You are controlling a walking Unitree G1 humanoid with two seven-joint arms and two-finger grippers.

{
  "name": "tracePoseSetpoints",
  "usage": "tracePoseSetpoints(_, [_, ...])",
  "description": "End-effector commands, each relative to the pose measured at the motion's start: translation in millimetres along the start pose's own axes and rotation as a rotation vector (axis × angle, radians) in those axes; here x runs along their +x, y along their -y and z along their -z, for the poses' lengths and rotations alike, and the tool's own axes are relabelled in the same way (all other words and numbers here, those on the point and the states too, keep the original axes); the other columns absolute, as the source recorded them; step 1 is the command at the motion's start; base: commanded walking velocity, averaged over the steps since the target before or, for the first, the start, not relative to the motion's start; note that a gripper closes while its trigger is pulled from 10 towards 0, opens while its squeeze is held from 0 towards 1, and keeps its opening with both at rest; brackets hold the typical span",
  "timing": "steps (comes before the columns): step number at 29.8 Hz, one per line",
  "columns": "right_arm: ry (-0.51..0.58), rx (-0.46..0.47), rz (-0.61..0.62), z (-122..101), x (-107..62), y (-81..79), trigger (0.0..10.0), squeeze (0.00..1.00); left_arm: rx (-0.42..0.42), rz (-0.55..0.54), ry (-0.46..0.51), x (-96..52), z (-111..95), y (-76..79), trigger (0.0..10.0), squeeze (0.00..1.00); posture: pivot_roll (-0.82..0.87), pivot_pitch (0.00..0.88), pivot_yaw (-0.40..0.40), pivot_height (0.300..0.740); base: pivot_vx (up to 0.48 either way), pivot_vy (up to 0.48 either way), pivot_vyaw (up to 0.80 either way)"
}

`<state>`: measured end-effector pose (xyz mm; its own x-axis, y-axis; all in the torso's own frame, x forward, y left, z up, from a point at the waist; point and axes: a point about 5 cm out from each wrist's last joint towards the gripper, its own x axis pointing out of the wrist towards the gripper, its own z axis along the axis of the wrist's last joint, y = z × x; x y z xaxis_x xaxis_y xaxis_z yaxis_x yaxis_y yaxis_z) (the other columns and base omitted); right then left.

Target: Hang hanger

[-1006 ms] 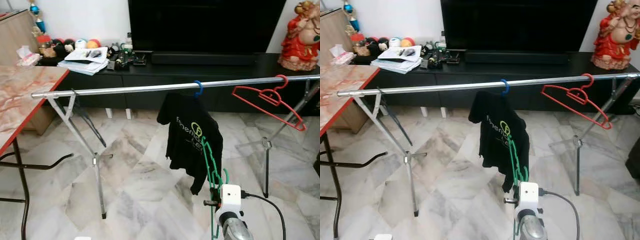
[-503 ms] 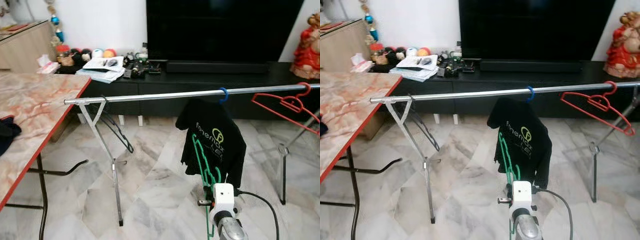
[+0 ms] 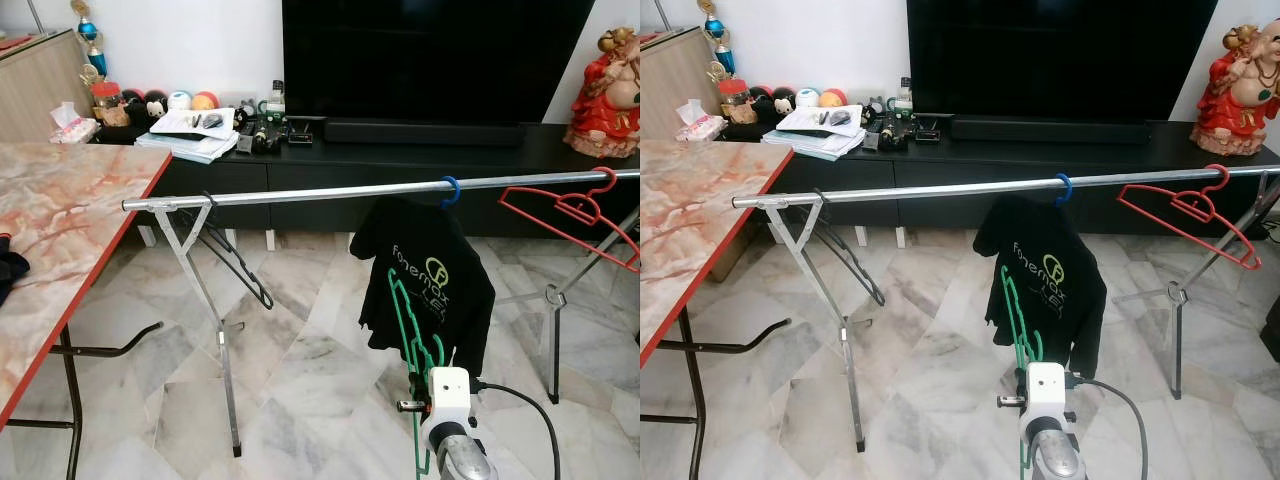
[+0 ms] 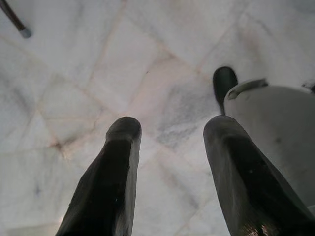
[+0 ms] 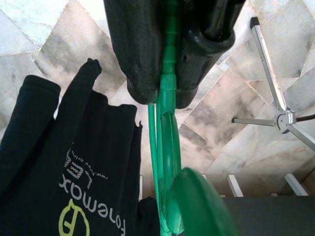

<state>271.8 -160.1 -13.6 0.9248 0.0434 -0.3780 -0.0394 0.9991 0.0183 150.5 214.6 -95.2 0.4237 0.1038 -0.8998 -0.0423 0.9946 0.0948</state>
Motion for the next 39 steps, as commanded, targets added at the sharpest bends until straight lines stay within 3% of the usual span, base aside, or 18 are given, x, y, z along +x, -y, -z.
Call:
tracePoseSetpoints(1, [0.023, 0.004, -0.004, -5, 2.0, -0.5, 10.0, 0.00, -0.005, 0.016, -0.013, 0.8, -2, 6.3, 10.0, 0.00, -0.07, 0.000, 0.050, 0.740, 0.000, 0.000, 0.00])
tracePoseSetpoints(7, [0.040, -0.075, -0.070, -7, 1.4, -5.8, 10.0, 0.00, 0.001, 0.024, -0.004, 1.7, -11, 11.5, 10.0, 0.00, -0.08, 0.000, 0.052, 0.740, 0.367, 0.000, 0.49])
tracePoseSetpoints(12, [0.029, -0.024, -0.006, -7, 1.6, 6.5, 10.0, 0.00, 0.008, 0.028, -0.011, 1.1, -6, 8.2, 10.0, 0.00, -0.08, 0.000, 0.053, 0.740, 0.379, 0.000, 0.32])
tracePoseSetpoints(31, [0.045, -0.035, -0.014, -16, 6.5, 5.3, 10.0, 0.00, 0.010, 0.030, -0.007, 1.3, -8, 8.0, 10.0, 0.00, -0.06, 0.001, 0.043, 0.740, 0.379, 0.000, 0.00])
tracePoseSetpoints(35, [0.096, -0.068, -0.048, -39, 17.4, -4.9, 10.0, 0.00, 0.023, 0.030, -0.005, 1.4, -9, 9.5, 10.0, 0.00, -0.05, 0.037, 0.040, 0.740, 0.090, 0.000, 0.00])
tracePoseSetpoints(39, [0.127, -0.080, -0.014, -50, 21.2, -3.5, 10.0, 0.00, 0.033, 0.043, -0.008, 1.5, -9, 10.8, 10.0, 0.00, -0.04, 0.041, 0.041, 0.740, 0.000, 0.000, 0.00])
